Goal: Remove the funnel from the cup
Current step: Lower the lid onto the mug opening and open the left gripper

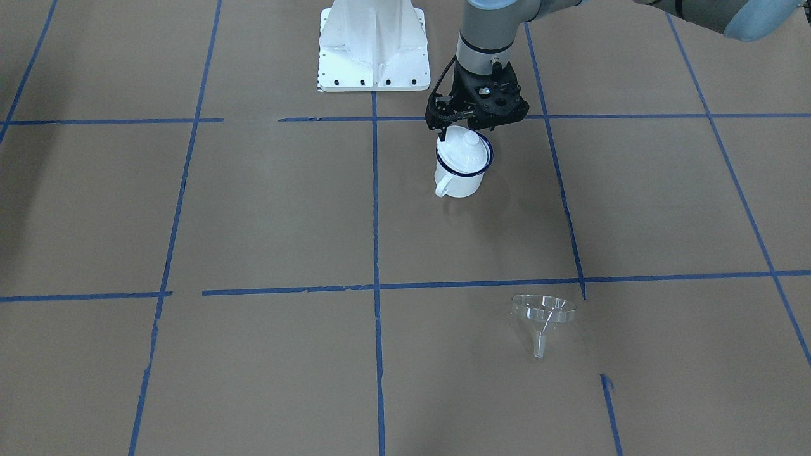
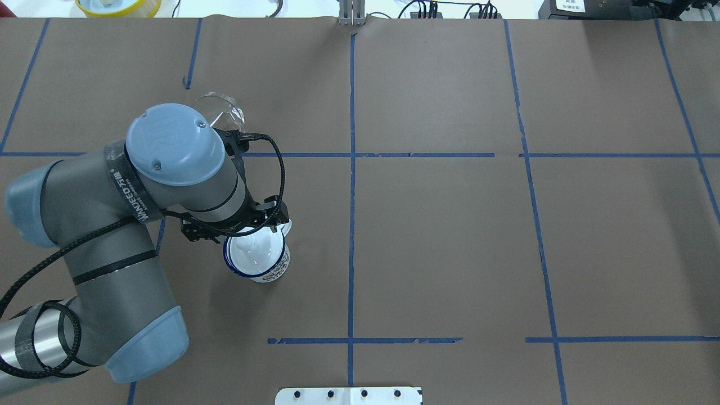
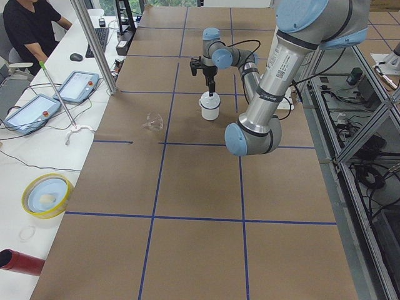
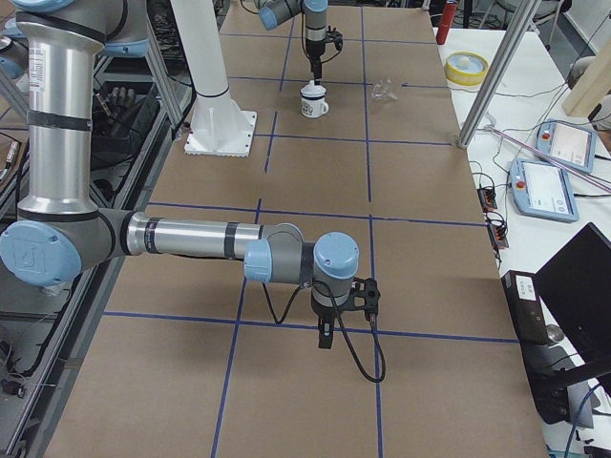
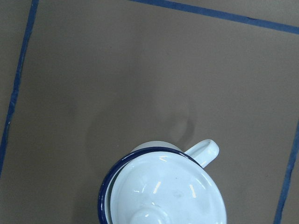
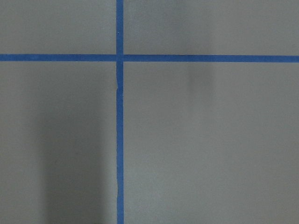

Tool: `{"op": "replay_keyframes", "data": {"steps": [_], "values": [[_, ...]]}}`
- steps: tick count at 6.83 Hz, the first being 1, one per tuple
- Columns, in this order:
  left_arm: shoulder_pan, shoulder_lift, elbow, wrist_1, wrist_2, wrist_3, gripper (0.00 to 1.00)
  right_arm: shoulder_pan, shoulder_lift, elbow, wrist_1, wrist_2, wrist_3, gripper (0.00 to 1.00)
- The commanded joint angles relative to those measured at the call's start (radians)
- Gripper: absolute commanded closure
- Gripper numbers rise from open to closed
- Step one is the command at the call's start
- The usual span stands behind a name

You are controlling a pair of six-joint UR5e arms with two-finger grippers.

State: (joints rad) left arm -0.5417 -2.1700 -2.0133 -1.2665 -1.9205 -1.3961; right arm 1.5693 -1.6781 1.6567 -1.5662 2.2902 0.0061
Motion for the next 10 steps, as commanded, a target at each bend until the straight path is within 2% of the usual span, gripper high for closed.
{"op": "replay_keyframes", "data": {"steps": [1, 2, 3, 10], "values": [[0.003, -0.039, 0.025, -0.092, -0.002, -0.084, 0.00, 0.000, 0.000, 0.000, 0.000, 0.000, 0.000, 0.00], [0.005, -0.039, 0.092, -0.187, 0.000, -0.107, 0.00, 0.000, 0.000, 0.000, 0.000, 0.000, 0.000, 0.00], [0.005, -0.039, 0.119, -0.223, -0.002, -0.107, 0.00, 0.000, 0.000, 0.000, 0.000, 0.000, 0.000, 0.00], [0.032, -0.028, 0.200, -0.318, 0.000, -0.106, 0.00, 0.000, 0.000, 0.000, 0.000, 0.000, 0.000, 0.00]]}}
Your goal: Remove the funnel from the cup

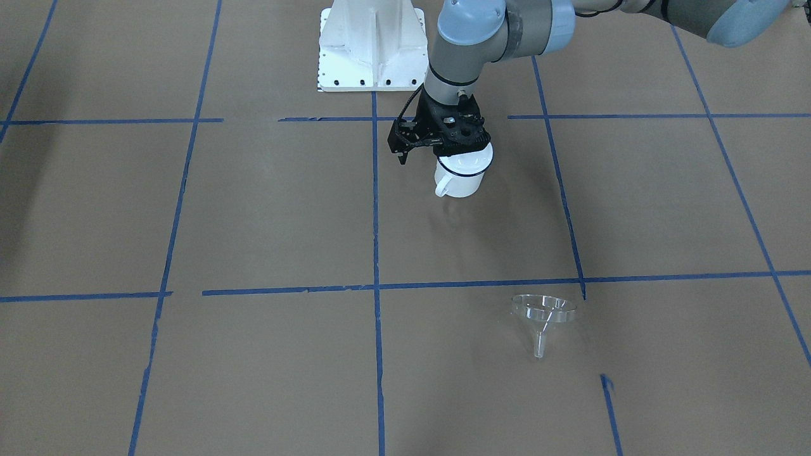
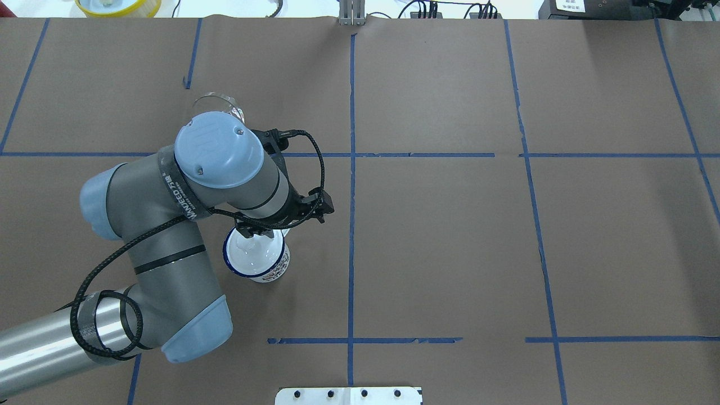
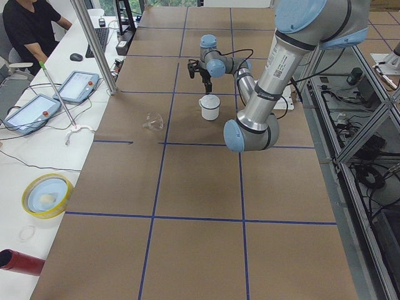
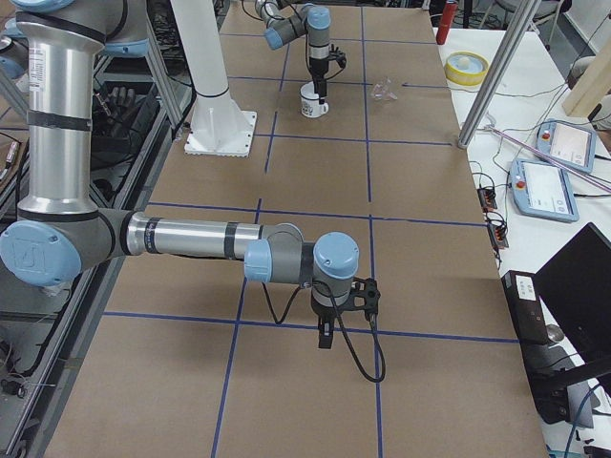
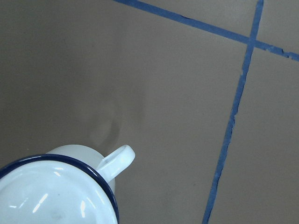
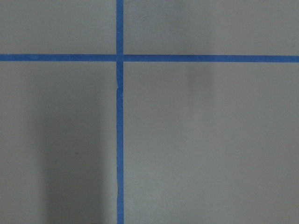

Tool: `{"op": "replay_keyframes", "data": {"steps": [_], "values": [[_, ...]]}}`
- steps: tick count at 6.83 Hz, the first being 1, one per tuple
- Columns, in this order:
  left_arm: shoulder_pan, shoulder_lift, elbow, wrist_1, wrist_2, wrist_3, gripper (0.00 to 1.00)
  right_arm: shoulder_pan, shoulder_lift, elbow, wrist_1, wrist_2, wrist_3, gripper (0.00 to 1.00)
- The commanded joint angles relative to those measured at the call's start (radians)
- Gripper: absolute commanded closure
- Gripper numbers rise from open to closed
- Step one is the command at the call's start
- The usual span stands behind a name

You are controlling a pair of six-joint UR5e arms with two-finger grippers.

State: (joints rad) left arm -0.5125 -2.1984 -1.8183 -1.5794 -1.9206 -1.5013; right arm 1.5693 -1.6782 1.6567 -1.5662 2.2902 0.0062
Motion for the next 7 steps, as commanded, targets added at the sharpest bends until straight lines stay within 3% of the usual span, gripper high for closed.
{"op": "replay_keyframes", "data": {"steps": [1, 3, 5, 6, 7], "values": [[0.003, -0.001, -0.006, -0.004, 0.002, 0.001, 0.00, 0.000, 0.000, 0.000, 0.000, 0.000, 0.000, 0.00], [-0.003, -0.001, -0.054, 0.006, 0.000, 0.003, 0.00, 0.000, 0.000, 0.000, 0.000, 0.000, 0.000, 0.00], [-0.099, 0.023, -0.169, 0.059, 0.002, 0.019, 0.00, 0.000, 0.000, 0.000, 0.000, 0.000, 0.000, 0.00], [-0.133, 0.066, -0.237, 0.062, -0.003, 0.097, 0.00, 0.000, 0.000, 0.000, 0.000, 0.000, 0.000, 0.00], [-0.226, 0.089, -0.242, 0.064, -0.014, 0.266, 0.00, 0.000, 0.000, 0.000, 0.000, 0.000, 0.000, 0.00]]}}
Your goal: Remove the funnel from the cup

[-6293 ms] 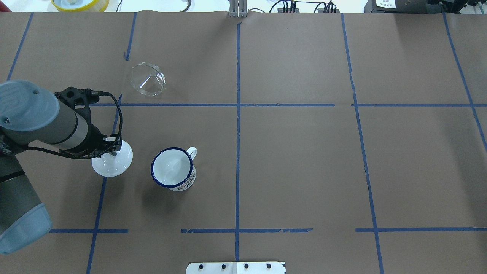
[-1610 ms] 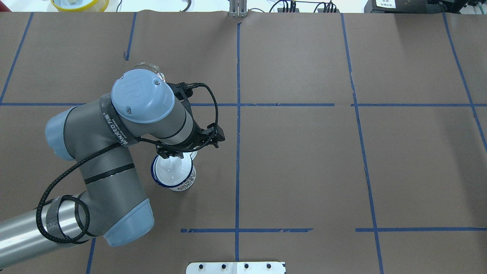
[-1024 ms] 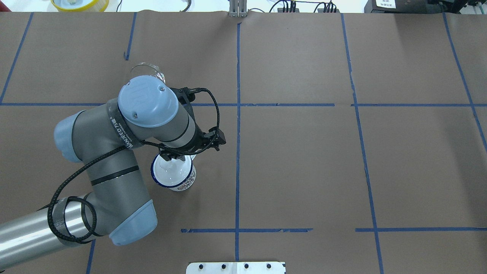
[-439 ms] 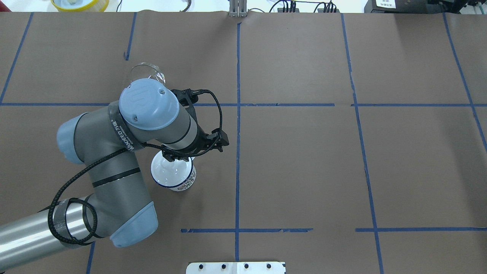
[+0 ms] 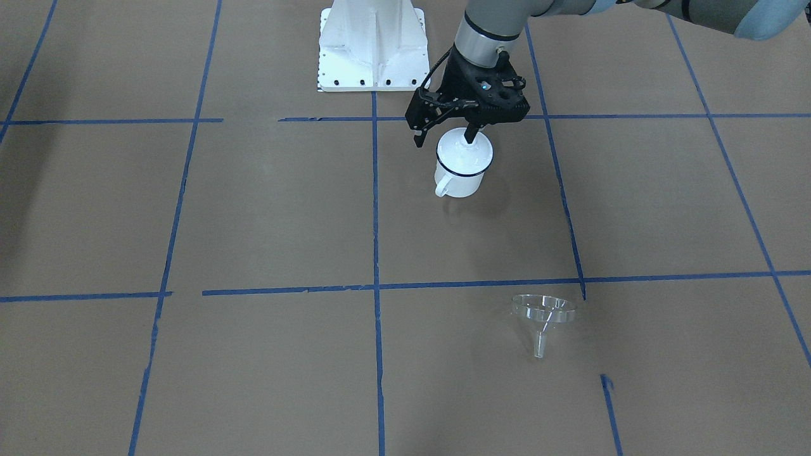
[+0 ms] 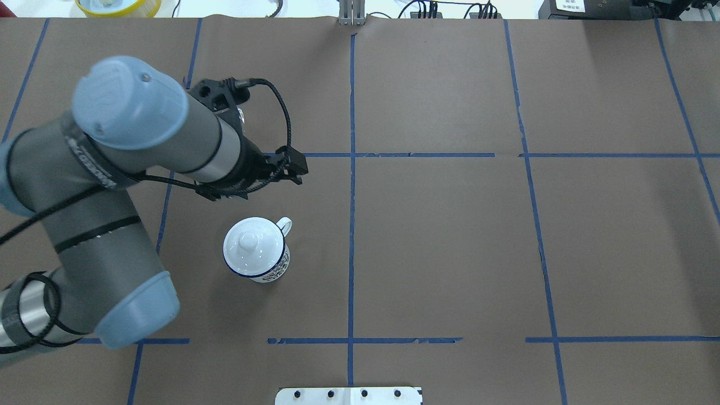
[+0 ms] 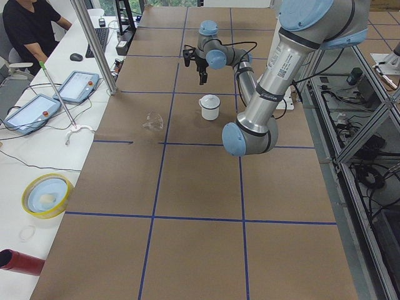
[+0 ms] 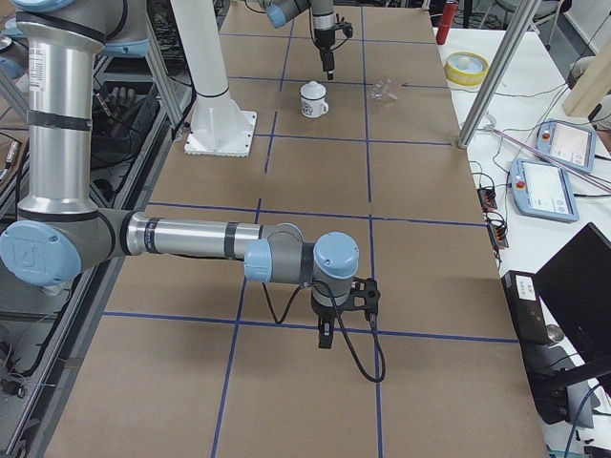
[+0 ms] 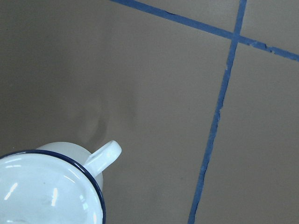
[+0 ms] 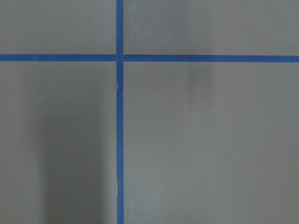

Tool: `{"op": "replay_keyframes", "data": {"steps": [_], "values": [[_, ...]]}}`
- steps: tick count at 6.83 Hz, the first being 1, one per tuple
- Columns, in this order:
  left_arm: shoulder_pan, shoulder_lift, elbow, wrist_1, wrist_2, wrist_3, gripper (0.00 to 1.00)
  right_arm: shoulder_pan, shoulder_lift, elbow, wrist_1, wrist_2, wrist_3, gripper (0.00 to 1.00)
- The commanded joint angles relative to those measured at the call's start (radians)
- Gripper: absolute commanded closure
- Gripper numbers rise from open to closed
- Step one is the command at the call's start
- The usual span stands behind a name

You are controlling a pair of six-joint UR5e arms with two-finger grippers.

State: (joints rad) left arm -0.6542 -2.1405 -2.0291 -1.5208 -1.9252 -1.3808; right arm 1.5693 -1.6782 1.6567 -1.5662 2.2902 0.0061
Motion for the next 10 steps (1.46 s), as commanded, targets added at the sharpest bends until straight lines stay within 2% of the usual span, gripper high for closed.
{"op": "replay_keyframes", "data": {"steps": [1, 2, 3, 4, 7, 8, 10], "values": [[-0.216, 0.100, -0.019, 0.004, -0.111, 0.239, 0.00, 0.000, 0.000, 0.000, 0.000, 0.000, 0.000, 0.00], [-0.314, 0.191, -0.001, -0.015, -0.165, 0.347, 0.00, 0.000, 0.000, 0.000, 0.000, 0.000, 0.000, 0.00], [-0.443, 0.273, 0.025, -0.013, -0.210, 0.584, 0.00, 0.000, 0.000, 0.000, 0.000, 0.000, 0.000, 0.00], [-0.557, 0.347, 0.094, -0.015, -0.301, 0.788, 0.00, 0.000, 0.000, 0.000, 0.000, 0.000, 0.000, 0.00], [-0.789, 0.482, 0.310, -0.018, -0.301, 1.352, 0.00, 0.000, 0.000, 0.000, 0.000, 0.000, 0.000, 0.00], [-0.844, 0.532, 0.331, -0.028, -0.302, 1.466, 0.00, 0.000, 0.000, -0.001, 0.000, 0.000, 0.000, 0.00], [-0.922, 0.591, 0.407, -0.086, -0.310, 1.563, 0.00, 0.000, 0.000, 0.000, 0.000, 0.000, 0.000, 0.00]]}}
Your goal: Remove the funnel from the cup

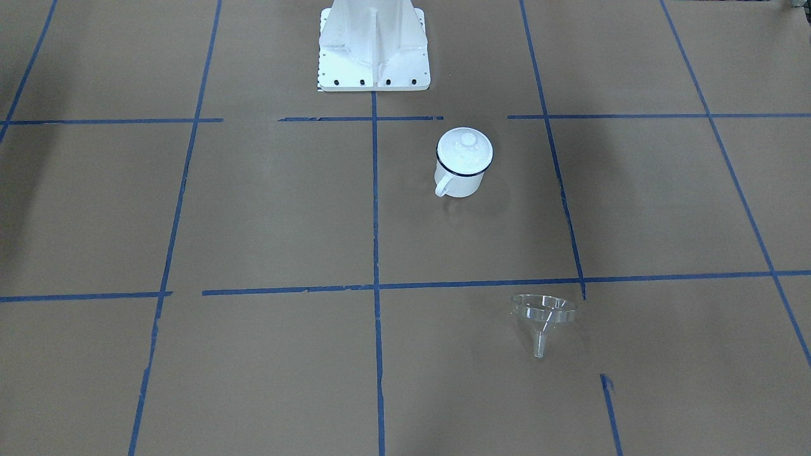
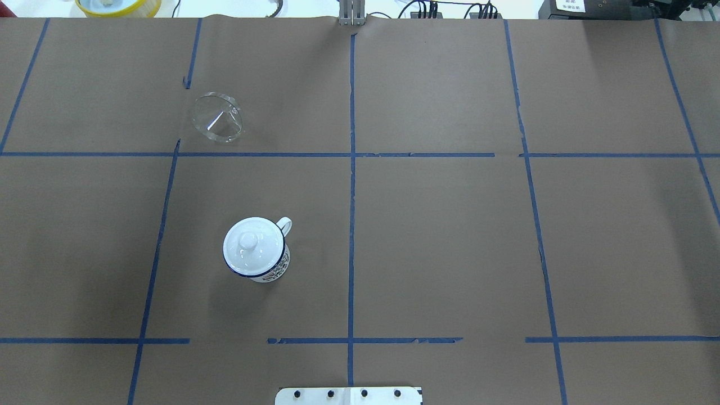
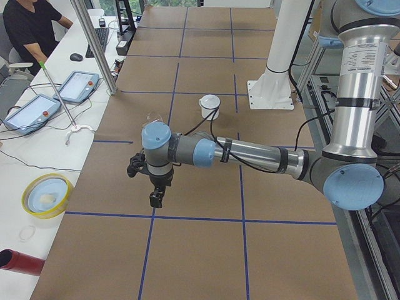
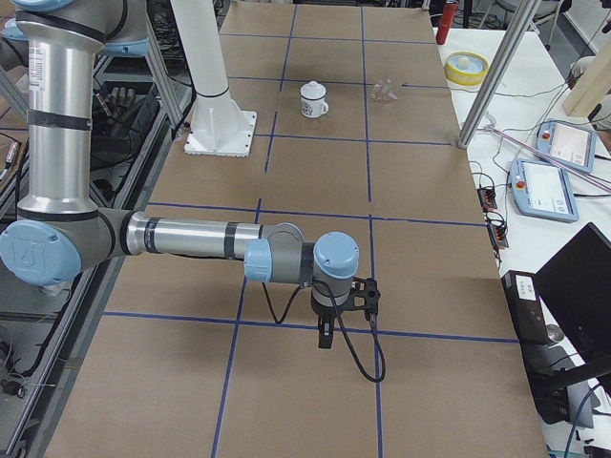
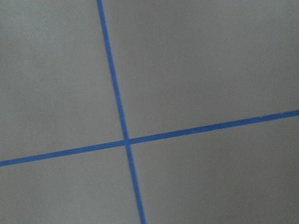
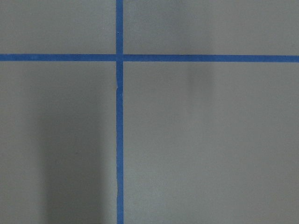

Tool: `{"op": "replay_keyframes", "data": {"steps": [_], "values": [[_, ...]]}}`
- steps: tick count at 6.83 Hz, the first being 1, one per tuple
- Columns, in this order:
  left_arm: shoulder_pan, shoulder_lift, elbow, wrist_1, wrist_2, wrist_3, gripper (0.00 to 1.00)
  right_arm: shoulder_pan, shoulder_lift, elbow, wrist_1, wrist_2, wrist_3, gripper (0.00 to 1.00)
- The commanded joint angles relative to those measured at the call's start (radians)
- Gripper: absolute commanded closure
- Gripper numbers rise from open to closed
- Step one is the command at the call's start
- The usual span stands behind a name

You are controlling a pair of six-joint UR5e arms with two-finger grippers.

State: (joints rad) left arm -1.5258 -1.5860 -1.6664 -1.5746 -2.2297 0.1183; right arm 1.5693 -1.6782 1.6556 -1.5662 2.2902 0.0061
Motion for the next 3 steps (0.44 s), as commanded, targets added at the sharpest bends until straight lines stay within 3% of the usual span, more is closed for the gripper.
{"op": "replay_keyframes", "data": {"steps": [1, 3], "values": [[-0.054, 0.076, 0.050, -0.068, -0.007, 0.064, 0.00, 0.000, 0.000, 0.000, 0.000, 0.000, 0.000, 0.00], [-0.057, 0.081, 0.050, -0.071, -0.007, 0.058, 0.00, 0.000, 0.000, 0.001, 0.000, 0.000, 0.000, 0.00]]}}
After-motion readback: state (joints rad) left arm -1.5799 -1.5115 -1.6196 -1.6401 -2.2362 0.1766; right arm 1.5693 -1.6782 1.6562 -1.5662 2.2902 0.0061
